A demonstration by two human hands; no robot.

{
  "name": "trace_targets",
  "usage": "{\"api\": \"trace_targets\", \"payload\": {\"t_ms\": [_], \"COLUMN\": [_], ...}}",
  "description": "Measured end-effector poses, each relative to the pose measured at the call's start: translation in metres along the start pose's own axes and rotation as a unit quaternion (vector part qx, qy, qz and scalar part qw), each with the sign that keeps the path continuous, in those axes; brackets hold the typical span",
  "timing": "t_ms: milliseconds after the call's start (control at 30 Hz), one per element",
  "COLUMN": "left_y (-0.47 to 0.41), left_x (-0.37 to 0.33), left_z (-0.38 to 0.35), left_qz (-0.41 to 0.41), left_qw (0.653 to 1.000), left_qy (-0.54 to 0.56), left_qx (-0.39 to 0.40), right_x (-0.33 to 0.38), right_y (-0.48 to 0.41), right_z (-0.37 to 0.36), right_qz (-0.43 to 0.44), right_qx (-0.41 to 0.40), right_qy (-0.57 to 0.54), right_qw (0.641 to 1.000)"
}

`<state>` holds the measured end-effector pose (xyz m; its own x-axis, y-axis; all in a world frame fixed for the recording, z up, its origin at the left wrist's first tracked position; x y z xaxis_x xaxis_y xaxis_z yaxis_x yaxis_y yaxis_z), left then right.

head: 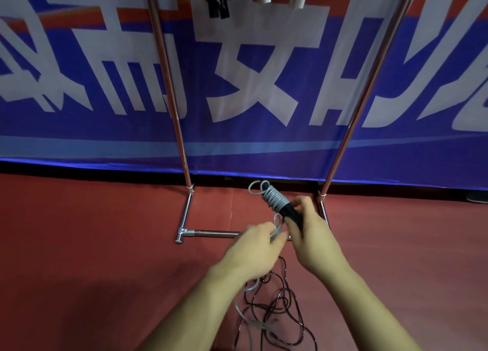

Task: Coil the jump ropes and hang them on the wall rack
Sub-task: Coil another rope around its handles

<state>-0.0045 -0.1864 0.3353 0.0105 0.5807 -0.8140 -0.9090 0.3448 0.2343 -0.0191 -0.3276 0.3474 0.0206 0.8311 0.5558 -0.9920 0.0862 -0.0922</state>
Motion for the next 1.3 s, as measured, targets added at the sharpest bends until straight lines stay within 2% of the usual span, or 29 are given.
{"api": "trace_targets", "payload": {"t_ms": [133,233,400,567,633,733,867,933,1000,1133,1200,1300], "left_y": [0.003,0.002,0.002,0.0,-0.002,0.003,0.017,0.02,0.019,0.017,0.017,0.011], "left_x": [-0.012,-0.011,0.005,0.012,0.012,0.013,0.016,0.02,0.024,0.024,0.023,0.03], "left_z": [0.021,0.038,0.046,0.041,0.041,0.036,0.03,0.03,0.03,0.029,0.03,0.025], "left_qz": [-0.066,-0.101,-0.14,-0.082,-0.064,0.015,0.172,0.206,0.219,0.234,0.23,0.18], "left_qw": [0.976,0.969,0.989,0.99,0.982,0.947,0.855,0.848,0.852,0.831,0.809,0.759], "left_qy": [-0.197,-0.217,-0.052,0.1,0.154,0.263,0.407,0.404,0.395,0.437,0.472,0.561], "left_qx": [-0.058,-0.055,0.023,0.057,0.093,0.184,0.273,0.274,0.264,0.253,0.263,0.279], "right_x": [0.002,-0.002,-0.004,0.0,0.003,0.006,0.013,0.015,0.019,0.025,0.023,0.021], "right_y": [0.002,0.003,0.007,0.009,0.011,0.014,0.018,0.02,0.02,0.014,0.011,0.009], "right_z": [-0.007,-0.007,-0.004,0.009,0.012,0.013,0.015,0.014,0.011,0.005,0.006,0.009], "right_qz": [0.049,0.074,0.134,0.092,0.081,0.072,0.067,0.064,0.046,0.005,-0.001,-0.039], "right_qx": [0.049,0.096,0.211,0.297,0.322,0.354,0.375,0.374,0.353,0.24,0.219,0.223], "right_qy": [0.192,0.219,0.092,-0.089,-0.134,-0.178,-0.227,-0.248,-0.273,-0.313,-0.322,-0.388], "right_qw": [0.979,0.968,0.964,0.946,0.934,0.916,0.896,0.891,0.894,0.919,0.921,0.893]}}
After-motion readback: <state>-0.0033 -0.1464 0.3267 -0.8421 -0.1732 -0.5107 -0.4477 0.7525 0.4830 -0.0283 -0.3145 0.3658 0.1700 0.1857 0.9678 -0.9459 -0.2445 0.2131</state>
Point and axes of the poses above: each hand's wrist, its own y-axis away from the middle knuckle, its own z-axis out of the back of the hand, x = y × z, the point moved 4 cm from there along -y, towards the middle knuckle, and after that the axes turned 13 degrees about y, right-handed, at the moved point
